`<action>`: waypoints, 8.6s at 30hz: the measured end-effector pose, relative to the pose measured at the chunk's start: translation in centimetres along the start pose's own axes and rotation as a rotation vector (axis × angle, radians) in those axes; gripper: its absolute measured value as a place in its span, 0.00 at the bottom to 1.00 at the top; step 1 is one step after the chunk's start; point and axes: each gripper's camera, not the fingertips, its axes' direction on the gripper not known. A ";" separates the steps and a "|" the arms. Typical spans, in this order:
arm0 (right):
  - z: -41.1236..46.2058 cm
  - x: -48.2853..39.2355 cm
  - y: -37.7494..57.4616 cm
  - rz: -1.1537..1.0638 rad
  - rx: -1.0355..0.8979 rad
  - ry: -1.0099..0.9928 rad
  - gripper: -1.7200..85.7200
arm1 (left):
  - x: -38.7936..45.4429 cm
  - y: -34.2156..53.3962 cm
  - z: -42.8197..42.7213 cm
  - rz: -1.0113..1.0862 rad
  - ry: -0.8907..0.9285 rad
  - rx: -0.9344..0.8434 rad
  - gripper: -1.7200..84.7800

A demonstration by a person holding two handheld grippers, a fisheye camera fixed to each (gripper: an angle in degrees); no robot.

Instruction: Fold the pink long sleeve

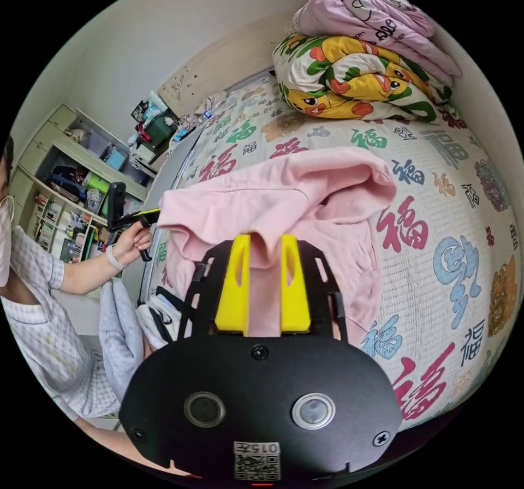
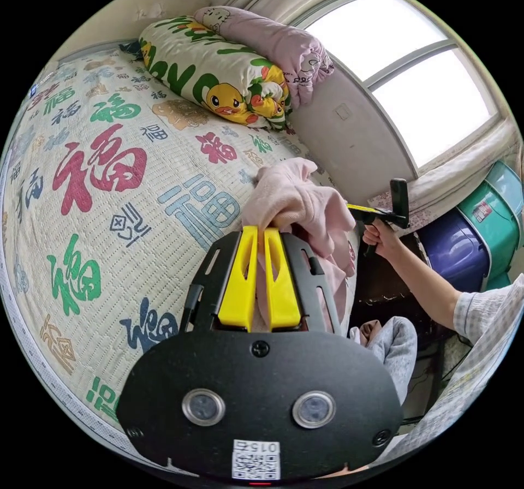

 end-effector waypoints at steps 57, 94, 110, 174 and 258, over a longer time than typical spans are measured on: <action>-38.3 -59.4 80.1 -0.236 0.890 -0.392 0.03 | -62.2 84.8 0.8 -0.403 -0.163 0.623 0.03; -20.9 -82.1 85.1 -0.718 0.288 -0.922 0.05 | 9.0 101.0 -15.8 -0.129 0.442 -0.134 0.07; 4.4 -78.6 92.5 -1.105 0.053 -0.164 0.14 | 18.3 139.0 -20.1 0.296 -0.107 -0.612 0.15; 8.2 -36.9 -3.2 -0.145 -0.341 -0.119 0.11 | 18.5 58.0 -51.8 -0.527 0.448 -0.503 0.05; -0.2 -39.0 -10.0 0.121 -0.279 -0.404 0.01 | 38.6 34.3 -52.0 0.292 -0.088 -0.744 0.04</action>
